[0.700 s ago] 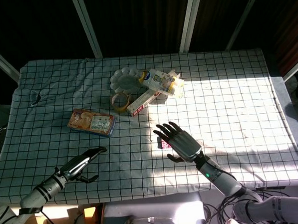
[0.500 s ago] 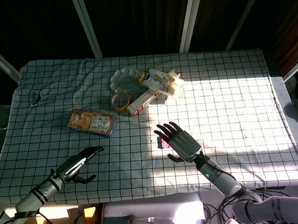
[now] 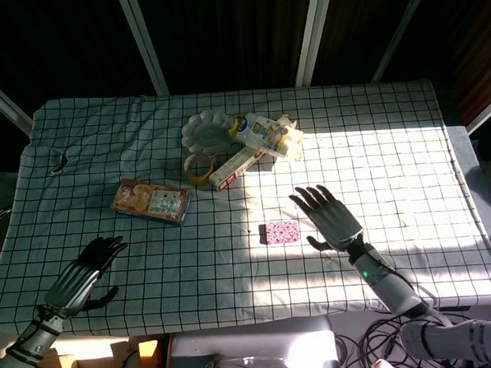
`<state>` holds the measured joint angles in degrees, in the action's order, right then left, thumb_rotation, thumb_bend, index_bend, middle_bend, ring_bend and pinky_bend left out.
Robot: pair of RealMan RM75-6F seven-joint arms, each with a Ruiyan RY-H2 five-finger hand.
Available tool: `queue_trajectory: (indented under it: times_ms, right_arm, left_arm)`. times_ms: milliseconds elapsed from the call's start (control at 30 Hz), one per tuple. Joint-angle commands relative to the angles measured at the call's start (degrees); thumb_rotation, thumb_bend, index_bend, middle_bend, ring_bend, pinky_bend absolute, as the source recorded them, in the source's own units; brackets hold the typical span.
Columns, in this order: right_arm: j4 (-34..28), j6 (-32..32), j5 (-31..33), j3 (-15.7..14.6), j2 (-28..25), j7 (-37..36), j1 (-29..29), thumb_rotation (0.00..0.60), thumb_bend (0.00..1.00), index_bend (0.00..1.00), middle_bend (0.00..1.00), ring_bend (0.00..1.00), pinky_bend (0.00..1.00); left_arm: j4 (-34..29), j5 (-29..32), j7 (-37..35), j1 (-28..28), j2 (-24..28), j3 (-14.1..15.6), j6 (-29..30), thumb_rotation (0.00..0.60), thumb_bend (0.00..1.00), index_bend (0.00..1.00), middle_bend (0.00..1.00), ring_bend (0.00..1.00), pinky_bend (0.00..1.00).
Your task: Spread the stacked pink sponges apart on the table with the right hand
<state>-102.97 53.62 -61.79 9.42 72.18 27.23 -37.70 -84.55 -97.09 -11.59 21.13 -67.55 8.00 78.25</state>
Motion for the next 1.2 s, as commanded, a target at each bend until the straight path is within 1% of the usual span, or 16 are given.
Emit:
queue_trajectory:
  times_ms: [33,100,167,233,333,433,533,733,967,1200]
  right_arm:
    - [1.5,-3.5,9.0,-0.1,-1.8,3.3,-2.4,0.6,0.28,0.0,0.0,0.0,0.0]
    - [2.5,-4.9,13.9,-0.7,-1.2,5.7,-4.5,0.6,0.27,0.01,0.0,0.0,0.0]
    - [3.2,-5.5,17.0,-1.1,-0.3,7.0,-5.9,0.6,0.27,0.02,0.0,0.0,0.0]
    - [4.2,-6.0,19.7,-1.4,1.3,8.0,-7.5,0.6,0.27,0.03,0.0,0.0,0.0]
    - [6.1,-6.1,21.8,-2.1,4.0,9.3,-9.5,0.6,0.27,0.04,0.0,0.0,0.0]
    - [7.9,-5.9,23.8,-2.7,6.9,10.4,-11.2,0.6,0.26,0.06,0.0,0.0,0.0]
    - [9.0,-5.6,25.2,-3.2,8.9,10.9,-12.5,0.6,0.25,0.09,0.0,0.0,0.0]
    - [10.2,-4.4,26.4,-4.4,11.0,12.1,-14.0,0.6,0.24,0.11,0.0,0.0,0.0]
    - [13.0,-3.8,26.6,-4.7,13.7,11.5,-15.1,0.6,0.24,0.19,0.0,0.0,0.0]
    - [14.6,-3.8,27.4,-5.0,15.4,11.4,-15.9,0.6,0.24,0.2,0.0,0.0,0.0]
  left_arm:
    - [10.3,-1.7,8.1,-9.6,-5.3,0.4,12.9,0.6,0.37,0.0,0.0,0.0,0.01]
    - [15.1,-1.1,8.2,-13.1,-7.8,0.3,16.8,0.6,0.37,0.0,0.0,0.0,0.01]
    - [17.6,-0.2,6.0,-14.9,-8.8,0.3,18.2,0.6,0.37,0.0,0.0,0.0,0.01]
    - [20.0,0.7,3.1,-16.1,-9.5,0.1,18.6,0.6,0.37,0.0,0.0,0.0,0.01]
    - [21.9,1.8,0.6,-16.7,-9.9,0.0,17.4,0.6,0.37,0.0,0.0,0.0,0.01]
    - [22.4,1.5,-1.5,-16.6,-10.0,0.3,16.0,0.6,0.37,0.0,0.0,0.0,0.01]
    - [22.8,1.3,-2.1,-16.5,-10.3,0.2,15.2,0.6,0.37,0.0,0.0,0.0,0.01]
    - [22.9,1.2,-2.9,-16.3,-10.3,0.2,13.5,0.6,0.37,0.0,0.0,0.0,0.01]
    - [22.6,1.5,-2.9,-16.0,-10.3,-0.2,11.7,0.6,0.37,0.0,0.0,0.0,0.01]
    - [21.9,1.3,-2.4,-15.9,-10.0,-0.6,11.1,0.6,0.37,0.0,0.0,0.0,0.01]
